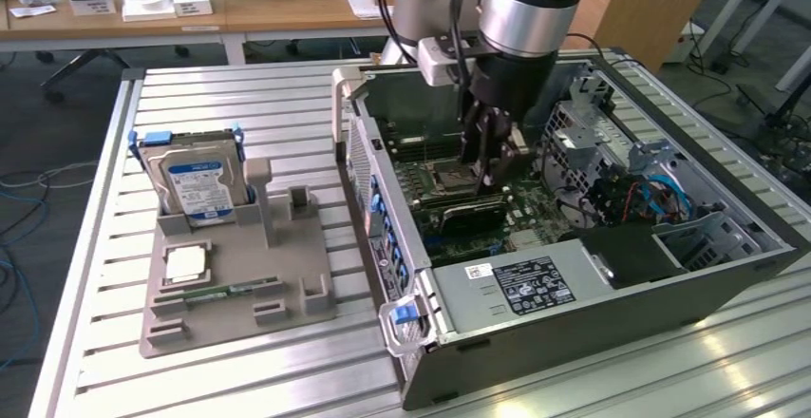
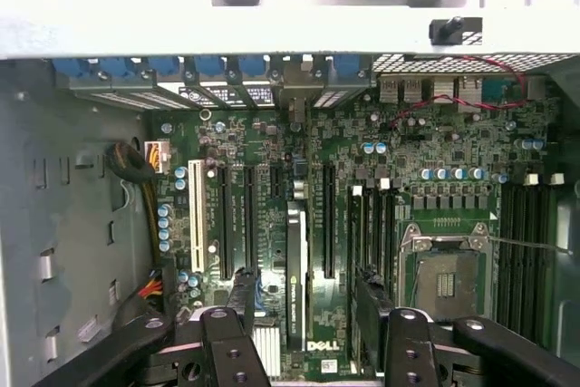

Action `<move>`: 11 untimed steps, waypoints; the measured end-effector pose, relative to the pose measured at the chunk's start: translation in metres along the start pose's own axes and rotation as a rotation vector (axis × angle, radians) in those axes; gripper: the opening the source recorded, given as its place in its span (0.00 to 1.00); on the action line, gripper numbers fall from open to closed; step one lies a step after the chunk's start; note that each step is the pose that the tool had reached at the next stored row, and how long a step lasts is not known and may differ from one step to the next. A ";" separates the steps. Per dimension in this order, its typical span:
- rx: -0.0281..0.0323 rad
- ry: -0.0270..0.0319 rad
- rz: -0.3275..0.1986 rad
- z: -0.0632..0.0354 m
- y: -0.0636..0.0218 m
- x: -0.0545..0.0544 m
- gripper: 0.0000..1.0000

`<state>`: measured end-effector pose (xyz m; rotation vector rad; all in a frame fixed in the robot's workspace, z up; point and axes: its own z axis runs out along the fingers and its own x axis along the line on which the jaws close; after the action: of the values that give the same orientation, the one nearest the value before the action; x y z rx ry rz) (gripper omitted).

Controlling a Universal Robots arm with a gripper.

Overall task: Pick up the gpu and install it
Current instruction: 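Insert the gpu into the slot, then press down on the gpu until it lock into place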

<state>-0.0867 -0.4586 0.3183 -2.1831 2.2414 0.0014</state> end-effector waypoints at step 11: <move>0.0001 -0.0001 0.000 -0.0036 0.0000 0.000 0.57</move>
<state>-0.0867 -0.4586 0.3219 -2.1829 2.2413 0.0013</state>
